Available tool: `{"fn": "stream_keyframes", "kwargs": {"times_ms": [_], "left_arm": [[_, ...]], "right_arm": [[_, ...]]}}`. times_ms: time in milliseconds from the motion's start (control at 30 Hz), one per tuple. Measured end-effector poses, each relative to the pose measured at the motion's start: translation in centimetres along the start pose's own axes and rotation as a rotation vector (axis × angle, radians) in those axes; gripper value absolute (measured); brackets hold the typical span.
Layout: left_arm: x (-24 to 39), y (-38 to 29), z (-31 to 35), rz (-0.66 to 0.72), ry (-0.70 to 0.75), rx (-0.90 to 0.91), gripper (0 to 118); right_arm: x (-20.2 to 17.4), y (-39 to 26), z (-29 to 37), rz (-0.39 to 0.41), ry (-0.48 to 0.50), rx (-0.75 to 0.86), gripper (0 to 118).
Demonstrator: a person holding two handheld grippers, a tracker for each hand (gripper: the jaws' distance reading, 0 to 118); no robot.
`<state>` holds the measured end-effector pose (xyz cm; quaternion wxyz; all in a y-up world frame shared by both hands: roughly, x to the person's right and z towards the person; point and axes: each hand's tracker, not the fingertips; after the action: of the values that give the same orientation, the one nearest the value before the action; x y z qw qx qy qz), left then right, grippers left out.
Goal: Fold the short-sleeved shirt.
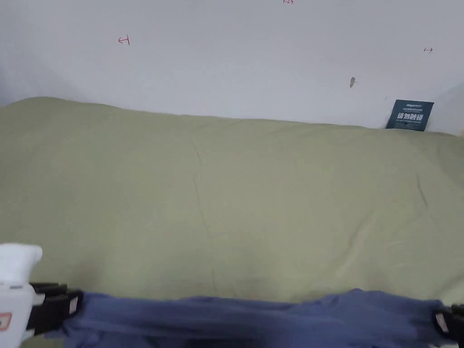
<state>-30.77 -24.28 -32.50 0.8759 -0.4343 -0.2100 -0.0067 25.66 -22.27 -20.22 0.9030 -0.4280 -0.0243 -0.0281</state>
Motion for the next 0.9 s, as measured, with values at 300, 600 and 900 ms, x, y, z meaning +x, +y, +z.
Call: {"fn": "stream_keyframes", "kwargs": {"times_ms": [300,600,900], "left_arm": [[-0.1,-8.2,-3.2,0.047,0.008,-0.133,0],[0.5,-6.9,2.0,0.116,0.09,0.079,59],[11.8,-2.8,6.9,0.02,0.069,0.341,74]], "right_arm": [[0.5,-7.0,-2.0,-0.064,-0.04,-0.105,2],[0.2,-5.7,2.3,-0.128,-0.048,0.008,91],[-13.0,-2.8,8.6,0.039,-0.265,0.348,83]]}}
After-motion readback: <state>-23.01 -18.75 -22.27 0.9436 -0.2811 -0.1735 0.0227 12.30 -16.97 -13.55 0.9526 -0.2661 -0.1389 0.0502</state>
